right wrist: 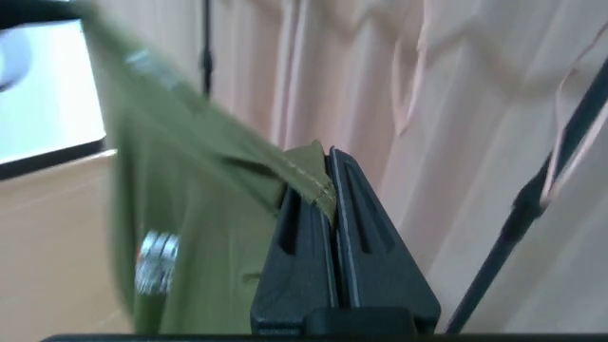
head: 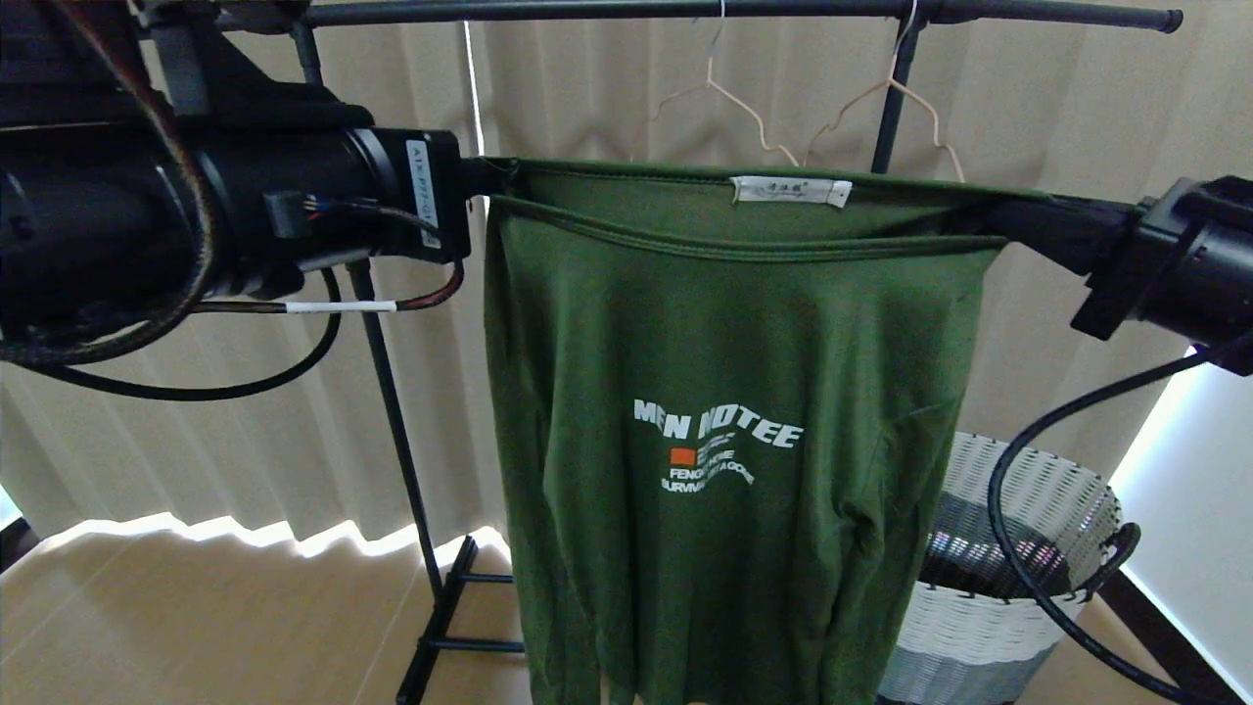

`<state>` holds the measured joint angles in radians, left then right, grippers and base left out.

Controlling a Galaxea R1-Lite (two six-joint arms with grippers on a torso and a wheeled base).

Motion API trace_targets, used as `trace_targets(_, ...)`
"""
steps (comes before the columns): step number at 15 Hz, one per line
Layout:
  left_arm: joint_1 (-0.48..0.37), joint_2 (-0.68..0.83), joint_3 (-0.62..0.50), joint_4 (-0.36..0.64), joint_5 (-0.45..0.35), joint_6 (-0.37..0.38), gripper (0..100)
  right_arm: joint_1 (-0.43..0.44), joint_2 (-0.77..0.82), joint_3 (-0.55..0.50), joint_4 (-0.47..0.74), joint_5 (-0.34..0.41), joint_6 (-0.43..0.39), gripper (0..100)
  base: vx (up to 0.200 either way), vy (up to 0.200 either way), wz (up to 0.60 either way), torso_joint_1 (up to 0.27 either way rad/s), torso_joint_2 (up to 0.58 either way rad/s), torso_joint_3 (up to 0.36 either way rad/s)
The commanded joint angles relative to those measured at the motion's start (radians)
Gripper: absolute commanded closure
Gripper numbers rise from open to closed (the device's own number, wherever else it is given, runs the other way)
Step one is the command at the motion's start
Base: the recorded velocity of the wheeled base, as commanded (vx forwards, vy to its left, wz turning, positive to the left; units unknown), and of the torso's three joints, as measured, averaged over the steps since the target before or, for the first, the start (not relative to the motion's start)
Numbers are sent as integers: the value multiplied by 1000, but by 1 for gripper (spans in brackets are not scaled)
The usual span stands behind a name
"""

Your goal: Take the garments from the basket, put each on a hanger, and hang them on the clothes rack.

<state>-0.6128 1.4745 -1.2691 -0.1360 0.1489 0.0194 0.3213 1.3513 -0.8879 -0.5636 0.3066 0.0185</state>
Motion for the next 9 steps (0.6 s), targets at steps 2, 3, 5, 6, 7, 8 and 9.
trace_targets(2,-4,-91,54,10,-37,1,100,4,115,-85,-9,-1,1,100,0,0,0,0,0,0)
trace_targets(3,-16,-132,100,12,-86,11,100,16,163,-120,-71,-3,1,100,0,0,0,0,0,0)
trace_targets(5,-19,-157,136,10,-98,44,100,32,183,-131,-93,-3,0,100,0,0,0,0,0,0)
trace_targets(6,-19,-158,136,10,-98,45,100,33,183,-131,-93,-3,1,100,0,0,0,0,0,0)
trace_targets(7,-19,-168,160,10,-98,67,100,42,183,-129,-90,-3,1,100,0,0,0,0,0,0)
trace_targets(8,-28,-168,166,9,-98,67,100,42,181,-129,-91,-3,0,100,0,0,0,0,0,0)
trace_targets(9,-35,-168,168,9,-98,67,100,42,178,-128,-90,-3,0,100,0,0,0,0,0,0)
